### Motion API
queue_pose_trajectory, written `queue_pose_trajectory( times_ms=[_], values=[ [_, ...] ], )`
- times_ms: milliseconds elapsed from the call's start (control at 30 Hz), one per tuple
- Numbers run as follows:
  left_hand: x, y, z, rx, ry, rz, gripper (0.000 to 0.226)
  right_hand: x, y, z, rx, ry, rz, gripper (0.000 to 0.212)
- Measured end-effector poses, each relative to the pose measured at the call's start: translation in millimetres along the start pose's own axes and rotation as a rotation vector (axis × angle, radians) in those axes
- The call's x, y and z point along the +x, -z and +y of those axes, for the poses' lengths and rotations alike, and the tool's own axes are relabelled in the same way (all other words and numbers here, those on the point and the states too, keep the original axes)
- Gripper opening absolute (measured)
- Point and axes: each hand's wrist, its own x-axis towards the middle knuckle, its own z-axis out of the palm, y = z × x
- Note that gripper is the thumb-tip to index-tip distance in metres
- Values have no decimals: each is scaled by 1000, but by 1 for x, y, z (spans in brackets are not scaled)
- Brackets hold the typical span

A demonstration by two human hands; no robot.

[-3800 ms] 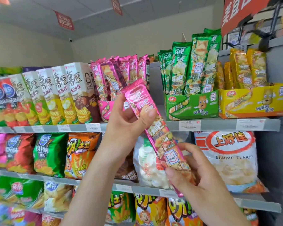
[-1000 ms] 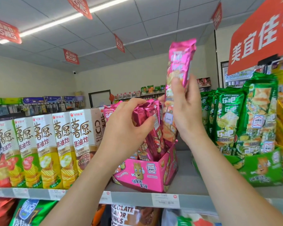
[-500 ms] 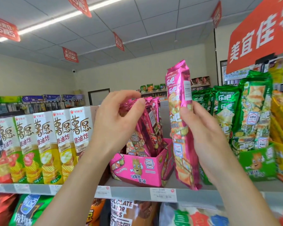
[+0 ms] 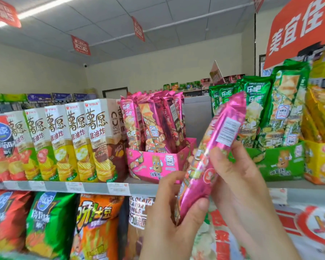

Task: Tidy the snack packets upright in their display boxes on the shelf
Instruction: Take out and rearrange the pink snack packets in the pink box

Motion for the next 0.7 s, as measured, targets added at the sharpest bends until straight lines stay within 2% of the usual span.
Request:
queue_pose_trajectory(
  times_ms=[67, 133, 200, 300, 400, 467, 533, 567, 700],
  values=[
    [-8, -6, -1, -172, 77, -47, 54, -7, 1, -3, -37, -41, -32, 70],
    [-17, -11, 1, -287, 155, -77, 61, -15, 3, -6, -76, -76, -63, 65],
    [-27, -16, 4, -316, 227, -73, 47, -23, 5, -10, -126, -88, -70, 56],
    [-44, -28, 14, -214, 273, -60, 11, -34, 10, -15, -173, -74, -15, 58],
    [-60, -34, 17, -172, 247, -80, 26, -48, 12, -17, -175, -39, 43, 56],
    [-68, -42, 14, -212, 236, -109, 16, -57, 14, -21, -178, 0, 87, 55],
    [-80, -47, 5, -242, 169, -129, 50, -64, 18, -26, -205, 57, 153, 54],
    [-85, -50, 4, -254, 149, -120, 58, -67, 20, -30, -228, 90, 185, 53],
    [-100, -60, 8, -317, 162, -71, 54, -79, 23, -44, -194, 143, 226, 36]
  ],
)
